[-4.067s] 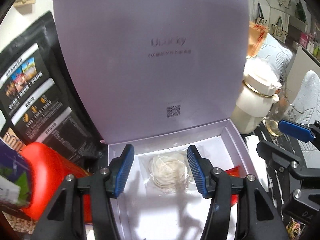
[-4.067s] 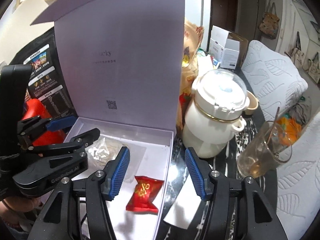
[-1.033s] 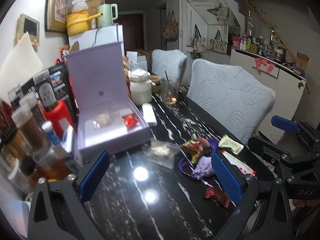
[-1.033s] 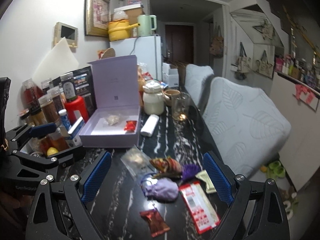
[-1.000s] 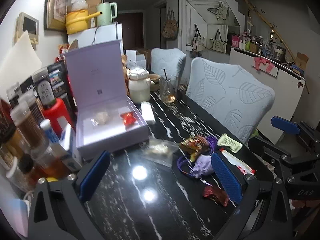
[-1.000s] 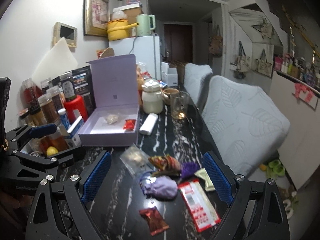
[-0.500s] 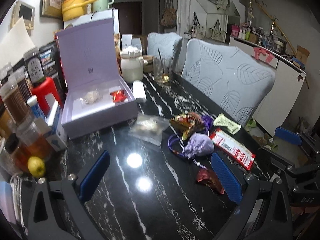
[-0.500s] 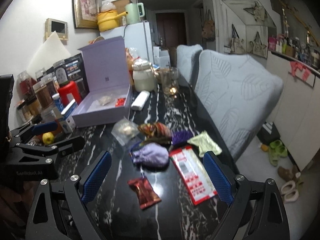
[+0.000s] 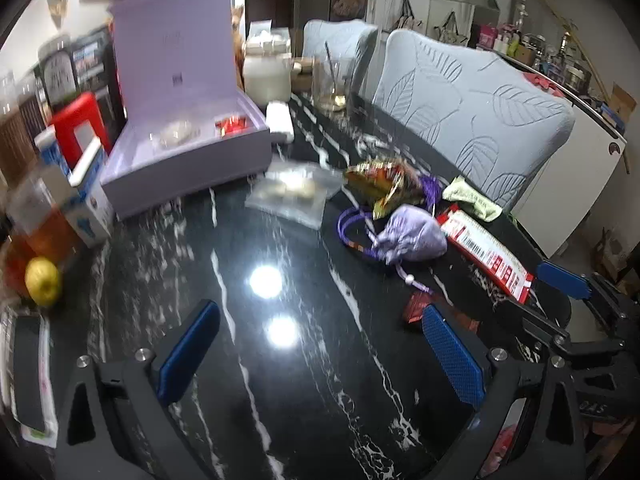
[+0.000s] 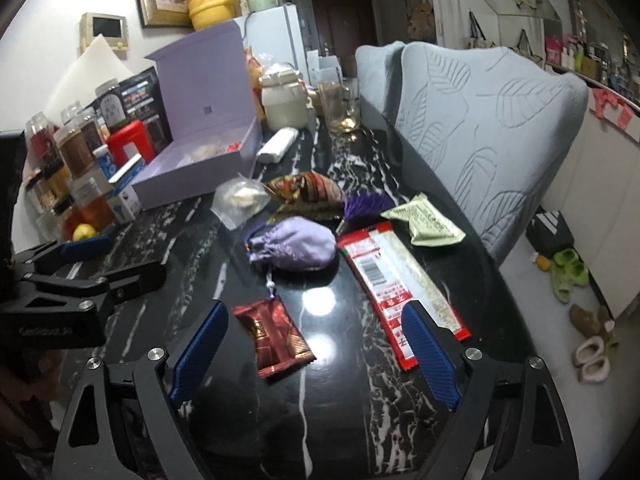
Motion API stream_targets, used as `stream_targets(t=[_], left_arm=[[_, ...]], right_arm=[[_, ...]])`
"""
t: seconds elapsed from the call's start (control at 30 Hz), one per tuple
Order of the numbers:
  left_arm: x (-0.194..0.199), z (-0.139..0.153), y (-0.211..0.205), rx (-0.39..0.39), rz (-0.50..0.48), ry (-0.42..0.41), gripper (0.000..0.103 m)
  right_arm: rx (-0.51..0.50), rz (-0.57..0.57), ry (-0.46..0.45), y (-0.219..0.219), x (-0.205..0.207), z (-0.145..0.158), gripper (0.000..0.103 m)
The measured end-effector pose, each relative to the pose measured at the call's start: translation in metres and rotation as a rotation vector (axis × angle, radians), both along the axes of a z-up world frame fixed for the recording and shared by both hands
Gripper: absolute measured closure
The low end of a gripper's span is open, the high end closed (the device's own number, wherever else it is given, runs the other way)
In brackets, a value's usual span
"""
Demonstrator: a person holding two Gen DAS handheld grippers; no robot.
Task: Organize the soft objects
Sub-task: 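Grasp the dark red candy packet with the right gripper, then close the left gripper on the lavender pouch while the right gripper holds the candy packet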
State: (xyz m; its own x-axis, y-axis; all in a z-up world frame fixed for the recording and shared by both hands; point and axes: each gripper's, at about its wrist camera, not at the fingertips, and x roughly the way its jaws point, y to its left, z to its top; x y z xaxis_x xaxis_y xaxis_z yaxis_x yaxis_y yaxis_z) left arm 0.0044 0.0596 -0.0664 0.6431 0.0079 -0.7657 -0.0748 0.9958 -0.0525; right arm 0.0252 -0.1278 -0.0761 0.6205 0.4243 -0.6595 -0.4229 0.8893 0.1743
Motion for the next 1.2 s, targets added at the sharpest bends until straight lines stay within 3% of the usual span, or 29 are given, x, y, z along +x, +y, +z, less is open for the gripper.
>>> stream_targets(t=[0.37, 0.6, 0.7, 0.77, 0.93, 1.07, 1.2], left_arm=[[0.005, -0.027, 0.018, -0.08, 0.066, 0.083, 0.0], [0.017, -0.028, 0.018, -0.056, 0.078, 0.101, 0.0], [0.021, -0.028, 0.016, -0.031, 0.082, 0.103, 0.0], [0.024, -0.027, 0.015, -0.024, 0.081, 0.102, 0.0], [0.03, -0.022, 0.01, -0.026, 0.068, 0.078, 0.0], [0.035, -0.02, 0.002, -0.008, 0.055, 0.068, 0.0], [0.044, -0.024, -0.005, -0.02, 0.039, 0.074, 0.0]], right_arm=[[-0.031, 0.098, 0.077, 0.025, 0.02, -0.035, 0.026], [-0.119, 0.184, 0.05, 0.04, 0.024, -0.043, 0.035], [-0.162, 0.238, 0.012, 0.048, 0.02, -0.044, 0.045], [-0.191, 0.276, -0.019, 0.054, 0.015, -0.043, 0.068], [-0.185, 0.324, 0.006, 0.058, 0.016, -0.042, 0.076], [-0.116, 0.314, 0.06, 0.044, 0.024, -0.038, 0.077], [-0.074, 0.276, 0.022, 0.021, 0.025, -0.021, 0.077]])
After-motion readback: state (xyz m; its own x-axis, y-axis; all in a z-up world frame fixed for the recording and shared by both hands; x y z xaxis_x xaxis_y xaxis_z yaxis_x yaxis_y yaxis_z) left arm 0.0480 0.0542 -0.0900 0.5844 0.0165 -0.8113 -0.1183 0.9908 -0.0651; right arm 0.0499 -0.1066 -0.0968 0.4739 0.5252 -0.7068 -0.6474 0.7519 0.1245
